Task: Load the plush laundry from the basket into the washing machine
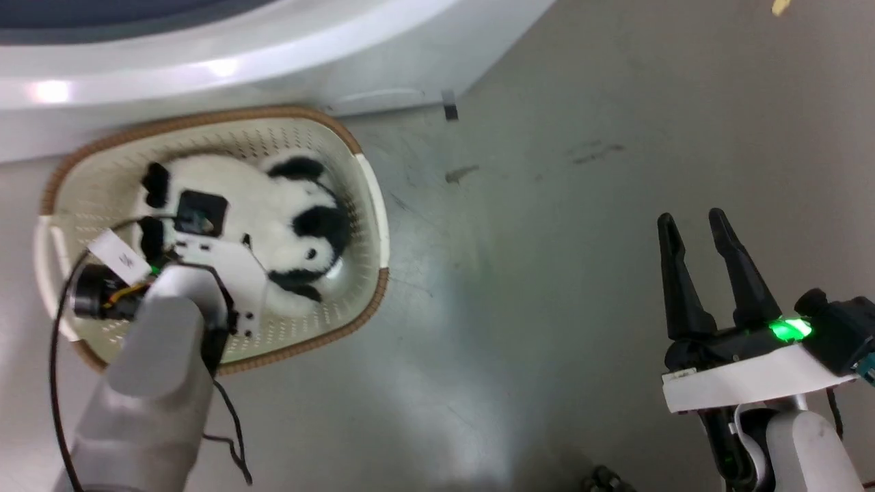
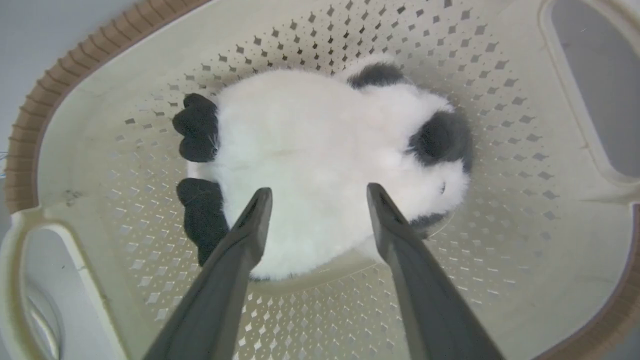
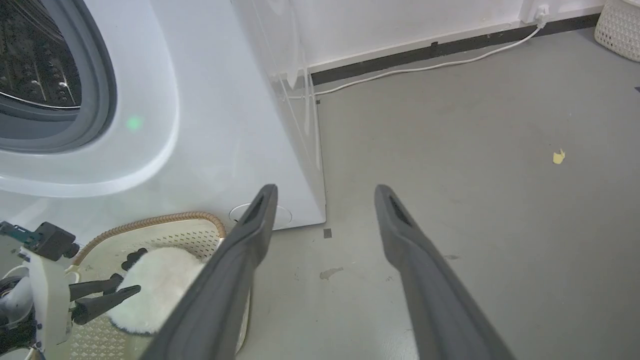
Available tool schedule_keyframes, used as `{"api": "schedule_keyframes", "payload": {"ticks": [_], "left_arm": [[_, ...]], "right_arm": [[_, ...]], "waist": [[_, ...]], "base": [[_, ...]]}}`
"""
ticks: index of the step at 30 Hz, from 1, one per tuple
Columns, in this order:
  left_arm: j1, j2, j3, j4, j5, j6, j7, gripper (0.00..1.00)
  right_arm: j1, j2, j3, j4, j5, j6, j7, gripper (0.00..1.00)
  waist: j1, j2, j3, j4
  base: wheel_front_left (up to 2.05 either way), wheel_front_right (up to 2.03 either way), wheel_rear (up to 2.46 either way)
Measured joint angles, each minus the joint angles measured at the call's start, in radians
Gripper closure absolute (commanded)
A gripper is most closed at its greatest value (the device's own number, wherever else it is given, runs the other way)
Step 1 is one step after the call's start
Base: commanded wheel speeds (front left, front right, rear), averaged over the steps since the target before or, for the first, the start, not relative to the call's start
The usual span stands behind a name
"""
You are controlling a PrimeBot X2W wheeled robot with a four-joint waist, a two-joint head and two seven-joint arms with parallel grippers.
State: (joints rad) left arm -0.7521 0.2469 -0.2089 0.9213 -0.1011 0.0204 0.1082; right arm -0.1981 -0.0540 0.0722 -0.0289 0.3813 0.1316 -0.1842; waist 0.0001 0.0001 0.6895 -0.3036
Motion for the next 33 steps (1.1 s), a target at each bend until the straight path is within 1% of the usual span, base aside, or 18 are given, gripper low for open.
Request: {"api": "schedule_keyframes", "payload": {"ticks": [2,3,6,13,17,18,19,22,26,30,33], "left_arm": [[-0.027,0.009,0.003,0.022,-0.015,0.007,0.026,0.0],[-0.066,0.028,-0.014,0.053,-0.013,0.012,0.066,0.0],[-0.098,0.047,-0.03,0.085,-0.012,0.015,0.096,0.0],[-0.17,0.079,-0.066,0.147,-0.008,0.016,0.104,0.0],[-0.209,0.086,-0.077,0.181,-0.013,0.022,0.104,0.0],[-0.219,0.087,-0.081,0.188,-0.016,0.022,0.104,0.26],[-0.231,0.087,-0.087,0.193,-0.017,0.021,0.103,1.0],[-0.26,0.095,-0.099,0.216,-0.022,0.012,0.099,1.0],[-0.273,0.095,-0.099,0.251,-0.053,0.016,0.067,1.0],[-0.271,0.079,-0.099,0.296,-0.085,0.021,0.03,1.0],[-0.25,0.059,-0.104,0.317,-0.097,0.017,-0.025,1.0]], "right_arm": [[-0.004,0.0,0.005,0.0,0.012,0.0,-0.005,0.0],[-0.015,0.0,0.016,-0.001,0.032,0.0,-0.012,0.0],[-0.019,0.0,0.023,-0.002,0.049,0.0,-0.014,0.0],[-0.039,0.0,0.023,-0.005,0.083,0.0,-0.032,0.0],[-0.042,0.0,0.021,-0.006,0.099,0.0,-0.041,0.0],[-0.044,0.0,0.021,-0.006,0.103,0.0,-0.043,0.0],[-0.049,0.0,0.02,-0.006,0.106,0.0,-0.044,0.0],[-0.072,0.0,0.021,-0.006,0.115,0.0,-0.048,0.0],[-0.087,0.0,0.015,-0.005,0.117,0.0,-0.057,0.0],[-0.089,0.0,-0.012,-0.002,0.109,0.0,-0.066,0.0],[-0.087,0.0,-0.043,0.005,0.089,0.0,-0.069,0.0]], "waist": [[0.0,0.0,0.02,-0.01],[0.0,0.0,0.05,-0.027],[0.0,0.0,0.077,-0.045],[-0.0001,0.0,0.137,-0.074],[-0.0001,0.0,0.171,-0.088],[-0.0001,0.0,0.179,-0.091],[-0.0002,0.0,0.188,-0.093],[-0.0001,0.0,0.214,-0.101],[-0.0001,0.0,0.222,-0.108],[-0.0002,0.0,0.196,-0.099],[-0.0001,0.0,0.161,-0.086]], "base": [[0.0,0.0,0.0],[0.0,0.0,0.0],[0.0,0.0,0.0],[0.0,0.0,0.0],[0.0,0.0,0.0],[0.0,0.0,0.0],[0.0,0.0,0.0],[0.0,0.0,0.0],[0.0,0.0,0.0],[0.0,0.0,0.0],[0.0,0.0,0.0]]}}
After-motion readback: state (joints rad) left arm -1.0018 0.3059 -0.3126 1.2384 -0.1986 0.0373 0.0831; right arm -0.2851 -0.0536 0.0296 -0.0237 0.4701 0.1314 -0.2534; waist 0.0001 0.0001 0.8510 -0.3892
